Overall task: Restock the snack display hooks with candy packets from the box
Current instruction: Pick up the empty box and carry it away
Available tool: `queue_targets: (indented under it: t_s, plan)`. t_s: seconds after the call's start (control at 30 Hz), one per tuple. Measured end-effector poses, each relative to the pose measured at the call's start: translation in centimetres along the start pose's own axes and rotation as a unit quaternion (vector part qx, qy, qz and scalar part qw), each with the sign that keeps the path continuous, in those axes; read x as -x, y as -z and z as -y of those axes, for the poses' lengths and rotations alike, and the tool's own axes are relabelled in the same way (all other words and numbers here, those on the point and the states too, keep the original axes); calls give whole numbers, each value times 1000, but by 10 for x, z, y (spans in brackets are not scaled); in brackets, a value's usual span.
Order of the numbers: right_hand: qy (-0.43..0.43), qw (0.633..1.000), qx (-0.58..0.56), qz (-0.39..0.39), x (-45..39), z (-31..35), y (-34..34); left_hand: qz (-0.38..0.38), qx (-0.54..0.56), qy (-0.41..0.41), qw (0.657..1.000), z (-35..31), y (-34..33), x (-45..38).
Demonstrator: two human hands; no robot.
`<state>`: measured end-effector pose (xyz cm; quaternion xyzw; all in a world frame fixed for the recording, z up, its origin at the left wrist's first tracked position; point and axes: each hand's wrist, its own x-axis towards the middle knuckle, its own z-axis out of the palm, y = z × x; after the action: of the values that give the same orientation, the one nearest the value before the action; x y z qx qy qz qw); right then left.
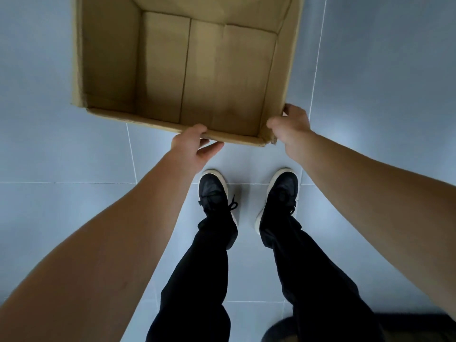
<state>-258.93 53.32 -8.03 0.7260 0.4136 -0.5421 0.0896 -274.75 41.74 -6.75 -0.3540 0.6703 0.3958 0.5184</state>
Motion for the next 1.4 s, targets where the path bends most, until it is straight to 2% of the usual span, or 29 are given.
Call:
queue_targets:
  t_s: [0.13, 0.4, 0.47, 0.63, 0.8, 1.13, 1.4]
  plan:
    - [-19, 1000, 5, -8, 59, -11, 38, 6, -48, 23, 999, 21, 7, 63]
    - [-57, 995, -54, -54, 234, -14, 141, 64, -165, 2, 984, 31, 15, 255]
    - [-59, 994, -61, -66, 267, -17, 157, 69, -166, 14, 984, 30, 18, 289]
    - [-69, 984, -136, -94, 379, -36, 211, 92, -224, 11, 970, 42, 29, 402]
    - [-80, 968, -212, -111, 454, -63, 253, 108, -288, -1, 951, 64, 25, 479]
    - [-90, 917, -349, -171, 516, -134, 348, 147, -405, -78, 899, 136, -52, 586]
    - [-82, 875, -427, -210, 522, -218, 453, 190, -461, -106, 861, 245, -143, 644]
